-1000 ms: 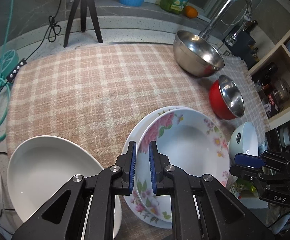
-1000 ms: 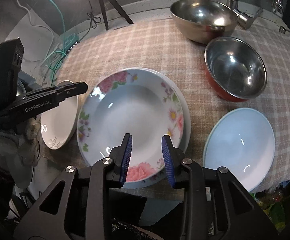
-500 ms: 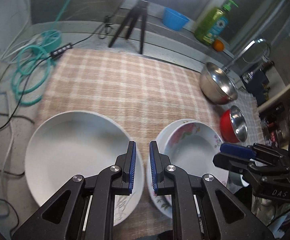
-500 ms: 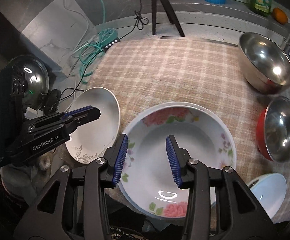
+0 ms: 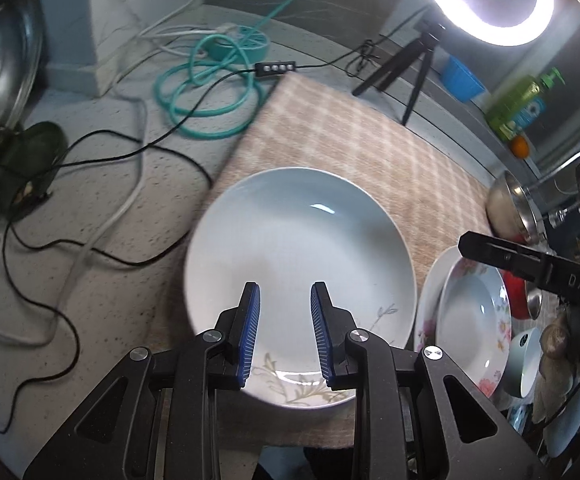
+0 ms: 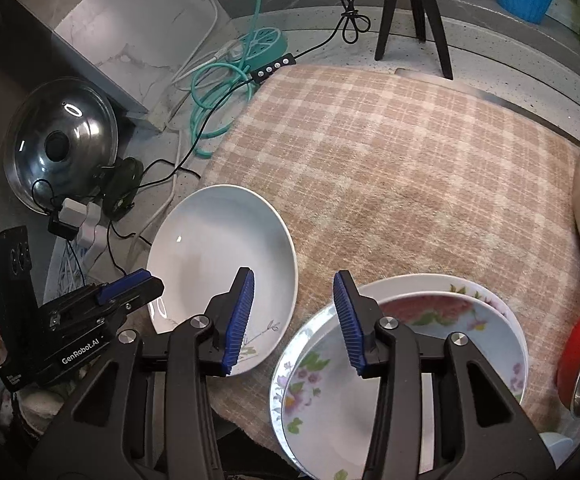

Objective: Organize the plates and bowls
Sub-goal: 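Move both grippers to the rim of the white gold-leaf plate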

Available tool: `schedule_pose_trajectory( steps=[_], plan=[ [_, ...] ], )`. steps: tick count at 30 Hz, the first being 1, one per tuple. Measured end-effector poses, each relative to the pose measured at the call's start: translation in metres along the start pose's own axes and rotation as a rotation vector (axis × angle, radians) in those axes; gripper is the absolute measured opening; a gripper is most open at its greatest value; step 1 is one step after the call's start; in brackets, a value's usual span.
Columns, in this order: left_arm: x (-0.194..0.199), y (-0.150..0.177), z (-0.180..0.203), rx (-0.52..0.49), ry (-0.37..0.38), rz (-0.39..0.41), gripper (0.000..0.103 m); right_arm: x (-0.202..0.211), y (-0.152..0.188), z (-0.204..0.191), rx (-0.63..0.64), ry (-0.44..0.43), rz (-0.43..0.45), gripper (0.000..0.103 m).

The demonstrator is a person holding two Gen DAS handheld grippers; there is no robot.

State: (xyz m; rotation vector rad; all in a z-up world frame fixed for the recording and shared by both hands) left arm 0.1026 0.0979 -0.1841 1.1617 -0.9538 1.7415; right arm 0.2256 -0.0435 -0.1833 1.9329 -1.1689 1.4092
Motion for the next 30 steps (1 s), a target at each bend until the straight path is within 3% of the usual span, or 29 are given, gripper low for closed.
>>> schedule_pose_trajectory(
  steps=[16,26,30],
  plan=[
    [-0.005,-0.002,-0.038,0.130,0.017,0.000,0.024,-0.022,-0.042,-0.006,0.006,0.001,-0.055,0.043],
    [0.006,-0.009,-0.042,0.113,0.033,0.018,0.024,-0.022,-0.053,-0.028,0.090,-0.022,-0.053,0.043],
    [0.005,-0.009,-0.037,0.088,0.067,-0.011,0.024,-0.021,-0.050,-0.027,0.108,-0.016,-0.061,0.043]
  ],
)
Point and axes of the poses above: each gripper's, at about its wrist camera, not at the fingertips, and x roughly against the way its jaws point, z to its right, y to its underside, the point moved 6 cm from there along -x, roughly the way its jaws point, and after that the axes turned 15 degrees about -z, right-handed, at the moved point
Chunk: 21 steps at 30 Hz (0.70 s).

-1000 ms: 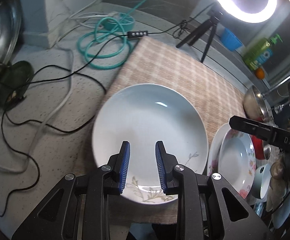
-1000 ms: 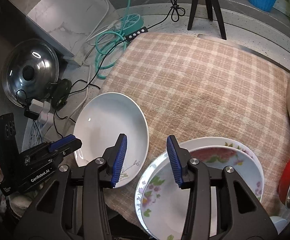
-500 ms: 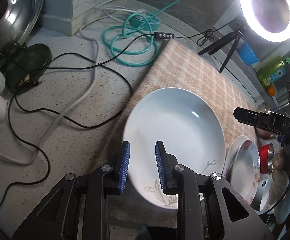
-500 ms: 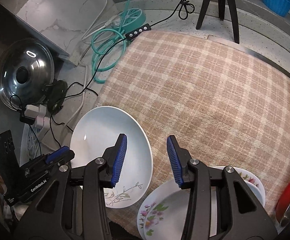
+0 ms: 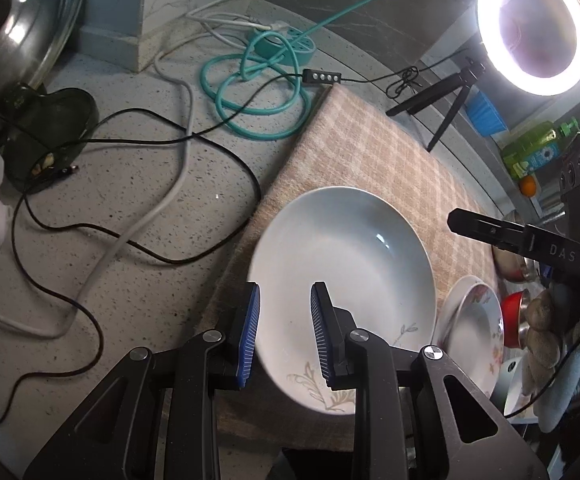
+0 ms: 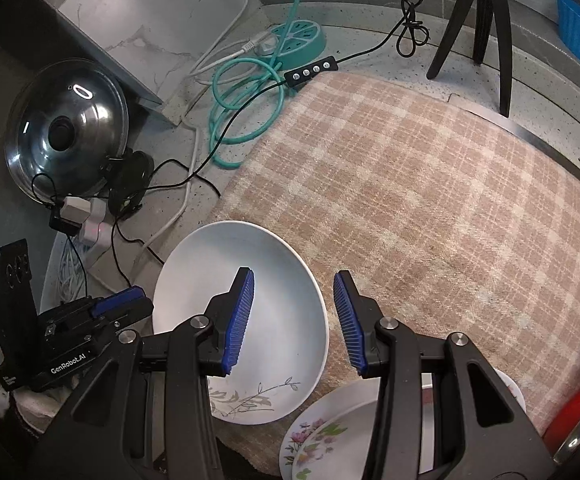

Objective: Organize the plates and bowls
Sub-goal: 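Move both grippers to the rim of the white gold-leaf plate, then close both grippers on the gold-leaf plate rim and lift it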

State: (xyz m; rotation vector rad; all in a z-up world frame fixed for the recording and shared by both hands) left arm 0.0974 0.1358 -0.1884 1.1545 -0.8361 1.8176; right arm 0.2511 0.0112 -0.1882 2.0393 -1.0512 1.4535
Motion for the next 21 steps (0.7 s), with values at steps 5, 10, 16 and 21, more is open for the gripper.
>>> schedule_pose_trajectory(
  steps=[5,10,16,21],
  plan=[
    [-0.004,0.005,0.003,-0.041,-0.011,-0.028,0.024,-0.006,0.004,0.002,0.014,0.006,-0.036,0.043],
    [-0.003,0.015,-0.008,-0.022,-0.025,-0.024,0.024,-0.015,0.010,0.009,-0.003,-0.014,-0.068,0.043],
    [-0.013,0.022,-0.019,0.032,0.013,-0.052,0.024,-0.030,0.014,0.012,-0.017,-0.030,-0.113,0.043],
    [-0.024,0.027,-0.019,0.066,0.056,-0.085,0.024,-0.039,0.016,0.011,-0.009,-0.048,-0.135,0.042]
  ],
)
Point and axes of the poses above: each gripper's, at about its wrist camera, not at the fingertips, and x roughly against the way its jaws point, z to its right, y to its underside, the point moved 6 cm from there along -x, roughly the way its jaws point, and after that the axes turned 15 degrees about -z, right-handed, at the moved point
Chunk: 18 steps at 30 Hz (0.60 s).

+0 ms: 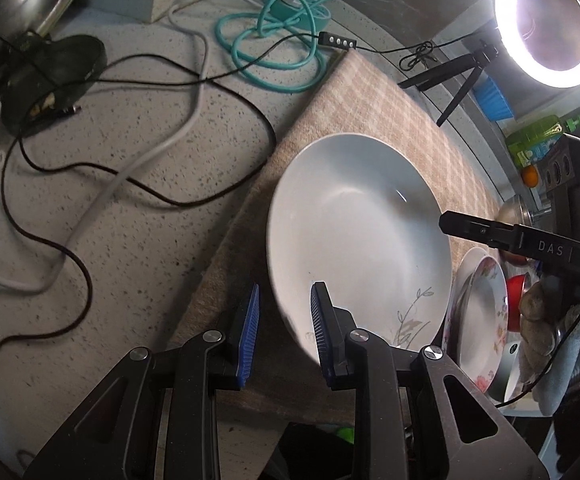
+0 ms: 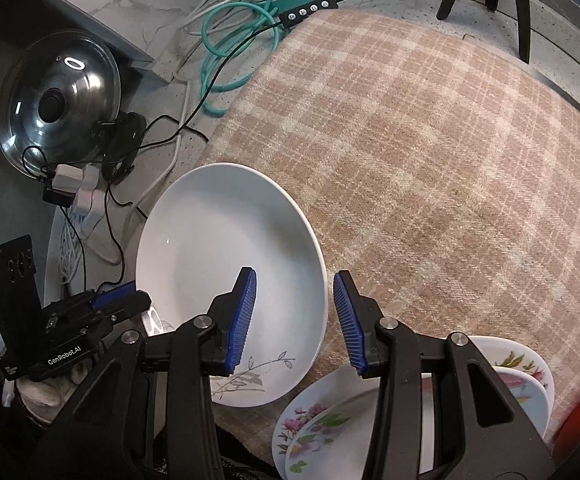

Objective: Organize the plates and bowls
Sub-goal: 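Close both grippers on the gold-leaf plate rim and lift it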

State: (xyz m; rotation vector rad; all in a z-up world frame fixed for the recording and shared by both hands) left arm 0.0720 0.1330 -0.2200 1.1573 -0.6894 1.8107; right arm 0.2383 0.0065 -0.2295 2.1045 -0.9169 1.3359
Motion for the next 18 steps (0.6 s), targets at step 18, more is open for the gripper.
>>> schedule_pose_trajectory(
  steps=[18],
  plan=[
    [-0.010,0.002,0.000,0.039,0.011,0.031,0.012,-0.024,-0.004,0.006,-0.011,0.082,-0.051,0.018]
  ],
)
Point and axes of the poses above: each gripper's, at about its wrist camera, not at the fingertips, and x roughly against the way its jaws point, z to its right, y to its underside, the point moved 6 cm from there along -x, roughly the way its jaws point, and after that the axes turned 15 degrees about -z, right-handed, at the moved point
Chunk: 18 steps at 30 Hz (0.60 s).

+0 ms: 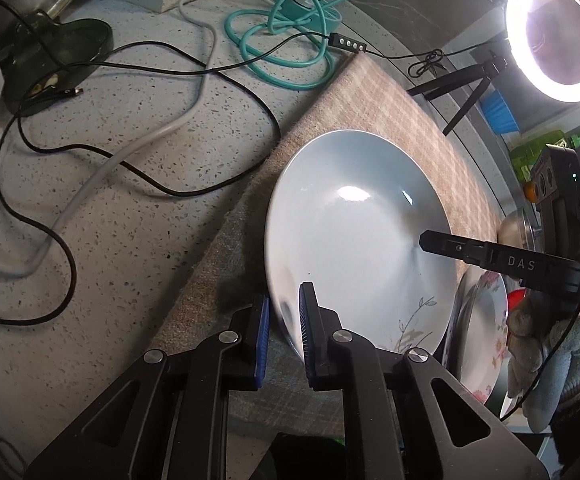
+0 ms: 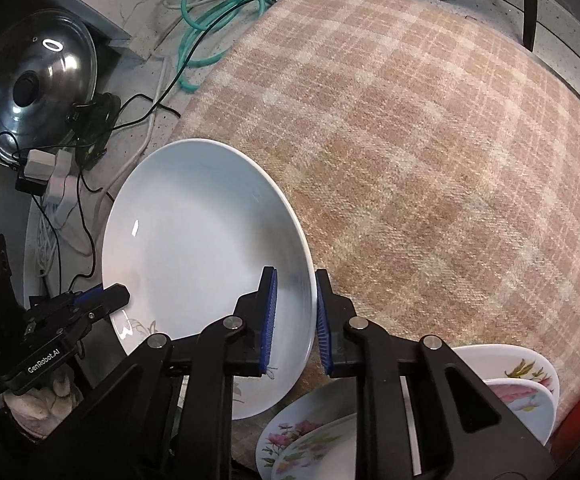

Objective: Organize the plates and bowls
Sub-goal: 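Close both grippers on the gold-leaf plate rim and lift it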

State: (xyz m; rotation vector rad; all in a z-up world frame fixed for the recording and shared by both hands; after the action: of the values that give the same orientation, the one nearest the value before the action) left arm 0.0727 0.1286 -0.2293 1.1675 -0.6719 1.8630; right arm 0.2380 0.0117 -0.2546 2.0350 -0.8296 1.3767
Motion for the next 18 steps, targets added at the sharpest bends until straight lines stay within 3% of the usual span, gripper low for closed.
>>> schedule_pose_trajectory(
  steps=[7,18],
  plan=[
    [-0.0100,-0.0049,0.0036,-0.034,-0.031,-0.028,0.012,0.0012,-0.0002,0.0061,-0.025,-0.029,0.025,0.014],
    [-0.0106,-0.0074,0.0033,-0.090,-0.022,-0.048,0.013,0.0059,0.0040,0.0060,-0.050,-0.047,0.052,0.014]
  ],
)
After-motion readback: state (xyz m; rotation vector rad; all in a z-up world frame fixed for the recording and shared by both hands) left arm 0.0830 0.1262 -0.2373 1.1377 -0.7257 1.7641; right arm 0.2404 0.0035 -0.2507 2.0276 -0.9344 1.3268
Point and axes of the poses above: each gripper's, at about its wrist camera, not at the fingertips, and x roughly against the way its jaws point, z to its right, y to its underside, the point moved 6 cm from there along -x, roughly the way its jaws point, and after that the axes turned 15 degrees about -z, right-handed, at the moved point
